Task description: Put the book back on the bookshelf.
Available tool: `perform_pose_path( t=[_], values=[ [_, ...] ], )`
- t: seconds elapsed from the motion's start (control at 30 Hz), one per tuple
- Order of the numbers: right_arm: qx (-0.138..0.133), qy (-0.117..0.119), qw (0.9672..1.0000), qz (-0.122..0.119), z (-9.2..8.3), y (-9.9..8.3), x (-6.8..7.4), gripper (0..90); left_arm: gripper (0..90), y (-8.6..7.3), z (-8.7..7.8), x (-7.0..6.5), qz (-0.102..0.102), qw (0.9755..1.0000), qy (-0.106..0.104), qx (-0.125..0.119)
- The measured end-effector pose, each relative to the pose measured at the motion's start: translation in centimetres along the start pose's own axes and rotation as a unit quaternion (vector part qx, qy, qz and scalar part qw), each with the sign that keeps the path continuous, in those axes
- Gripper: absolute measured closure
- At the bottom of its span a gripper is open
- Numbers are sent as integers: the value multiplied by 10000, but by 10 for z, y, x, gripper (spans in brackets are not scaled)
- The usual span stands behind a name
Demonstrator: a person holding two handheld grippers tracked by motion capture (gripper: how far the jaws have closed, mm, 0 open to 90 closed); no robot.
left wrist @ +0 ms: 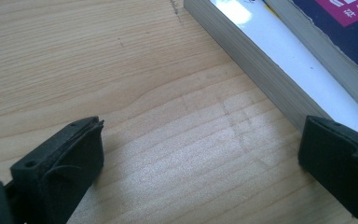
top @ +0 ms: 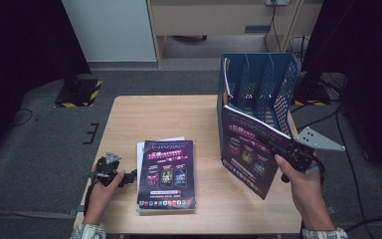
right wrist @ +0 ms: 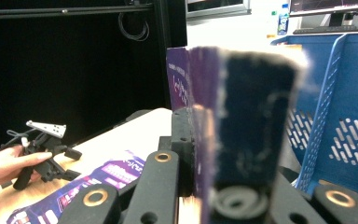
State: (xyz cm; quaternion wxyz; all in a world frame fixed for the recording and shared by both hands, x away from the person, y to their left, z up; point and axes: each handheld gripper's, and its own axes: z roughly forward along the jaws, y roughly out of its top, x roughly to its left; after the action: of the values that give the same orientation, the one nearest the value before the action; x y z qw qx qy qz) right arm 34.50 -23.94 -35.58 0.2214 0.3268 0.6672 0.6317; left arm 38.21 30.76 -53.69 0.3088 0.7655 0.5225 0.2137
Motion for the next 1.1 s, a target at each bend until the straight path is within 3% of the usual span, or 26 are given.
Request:
perform_pose_path(
  t=[0.53,0.77,0.83,0.9,1.0,1.1],
  values=[
    [-269,111,9992,279,-16,45,-10,840,0,0,0,0,-6,10000,8,-1],
    [-280,-227,9990,267,-11,60,-22,840,0,0,0,0,-6,10000,8,-1],
    [-292,-483,9983,144,-8,66,-25,840,0,0,0,0,-5,10000,8,-1],
    [-308,-539,9980,100,-7,67,-24,840,0,0,0,0,-6,10000,8,-2],
    [-292,-815,9962,-41,-5,74,-24,840,0,0,0,0,-4,10000,7,0],
    [-259,-1092,9937,-26,1,78,-29,840,0,0,0,0,-6,10000,7,0]
  ],
)
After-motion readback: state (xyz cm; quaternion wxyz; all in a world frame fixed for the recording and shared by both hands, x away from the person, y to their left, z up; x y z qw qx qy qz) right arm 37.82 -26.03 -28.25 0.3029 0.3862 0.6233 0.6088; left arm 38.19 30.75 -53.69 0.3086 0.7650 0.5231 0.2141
